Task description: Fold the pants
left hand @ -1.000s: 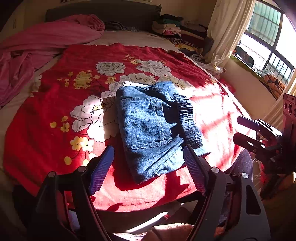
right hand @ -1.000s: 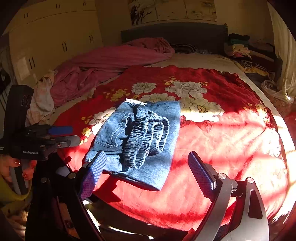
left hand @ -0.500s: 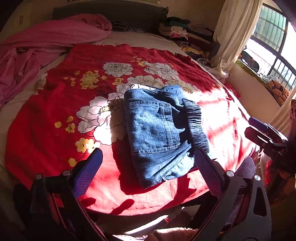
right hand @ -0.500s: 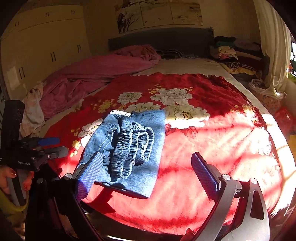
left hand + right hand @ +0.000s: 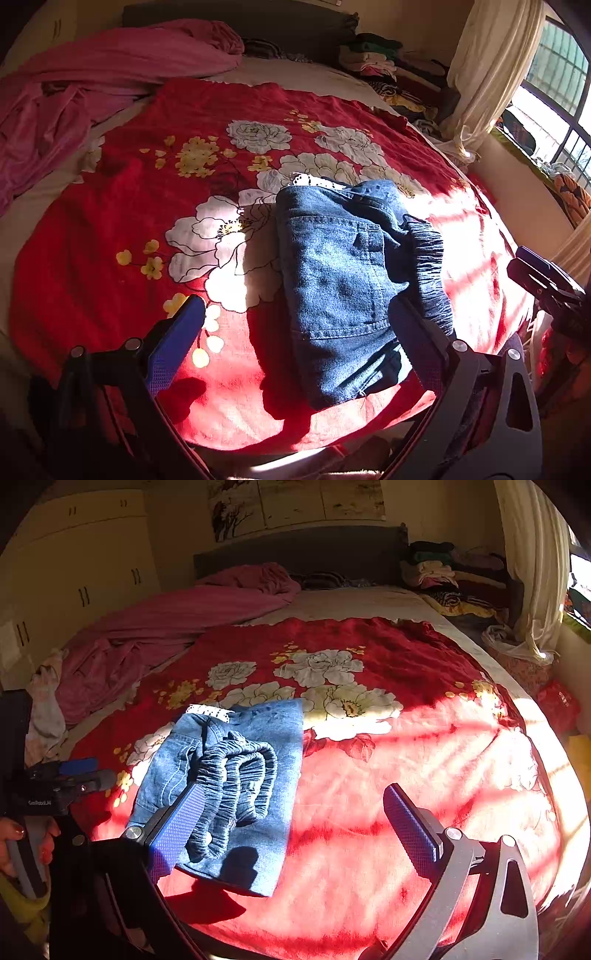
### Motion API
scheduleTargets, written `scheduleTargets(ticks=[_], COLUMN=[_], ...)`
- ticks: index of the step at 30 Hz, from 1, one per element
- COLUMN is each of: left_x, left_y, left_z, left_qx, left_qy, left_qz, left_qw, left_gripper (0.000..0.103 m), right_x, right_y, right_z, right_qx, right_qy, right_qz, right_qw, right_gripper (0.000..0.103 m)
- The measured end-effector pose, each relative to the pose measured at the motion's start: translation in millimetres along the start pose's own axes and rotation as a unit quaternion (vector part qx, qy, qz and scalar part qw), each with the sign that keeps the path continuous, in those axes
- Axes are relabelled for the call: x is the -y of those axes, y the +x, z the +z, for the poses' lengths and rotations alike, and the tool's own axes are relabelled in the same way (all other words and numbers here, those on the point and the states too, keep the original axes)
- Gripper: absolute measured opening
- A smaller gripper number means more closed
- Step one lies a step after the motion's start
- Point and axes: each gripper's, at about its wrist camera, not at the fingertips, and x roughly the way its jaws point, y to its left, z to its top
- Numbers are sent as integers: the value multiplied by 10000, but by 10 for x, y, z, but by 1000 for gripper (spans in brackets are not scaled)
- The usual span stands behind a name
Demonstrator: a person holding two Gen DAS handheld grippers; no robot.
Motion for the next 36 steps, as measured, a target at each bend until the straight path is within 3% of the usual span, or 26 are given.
scheduleTargets(ticks=[8, 15, 20, 21, 22, 25, 30, 33, 34, 36], left_x=[-18, -33, -59, -64, -65, -63, -51, -22, -2, 53], left_y=[180, 385, 600, 641, 681, 761, 838, 887, 899, 885], left_z=[51, 63, 54, 54, 52, 49, 73, 91, 93, 107], left_qx=[-105, -199, -315, -326, -354, -354, -337, -328, -338, -317], left_qy=[-5, -32, -195, -246, -266, -343, -444, -473, -447, -363], left_qz=[64, 84, -155, -215, -245, -371, -542, -627, -668, -645], left_qw=[9999, 9998, 9992, 9989, 9987, 9981, 9970, 9964, 9962, 9968], left_gripper=[93, 93, 93, 93, 93, 84, 74, 60, 49, 43], right_x=[130, 185, 207, 208, 208, 237, 217, 160, 136, 59], right_y=[189, 492, 786, 845, 913, 1104, 1308, 1375, 1358, 1253], right_z=[77, 56, 8, 2, -1, -20, -9, 0, 9, 29], right_qx=[-111, -454, -758, -807, -884, -1075, -1191, -1248, -1204, -972], right_qy=[112, 185, 336, 348, 358, 540, 729, 660, 607, 440], right_qz=[-99, -27, 372, 458, 560, 851, 1306, 1512, 1479, 1325], right_qw=[9998, 9988, 9959, 9951, 9939, 9891, 9815, 9784, 9798, 9854], right_gripper=[97, 97, 96, 90, 76, 60, 50, 31, 26, 20])
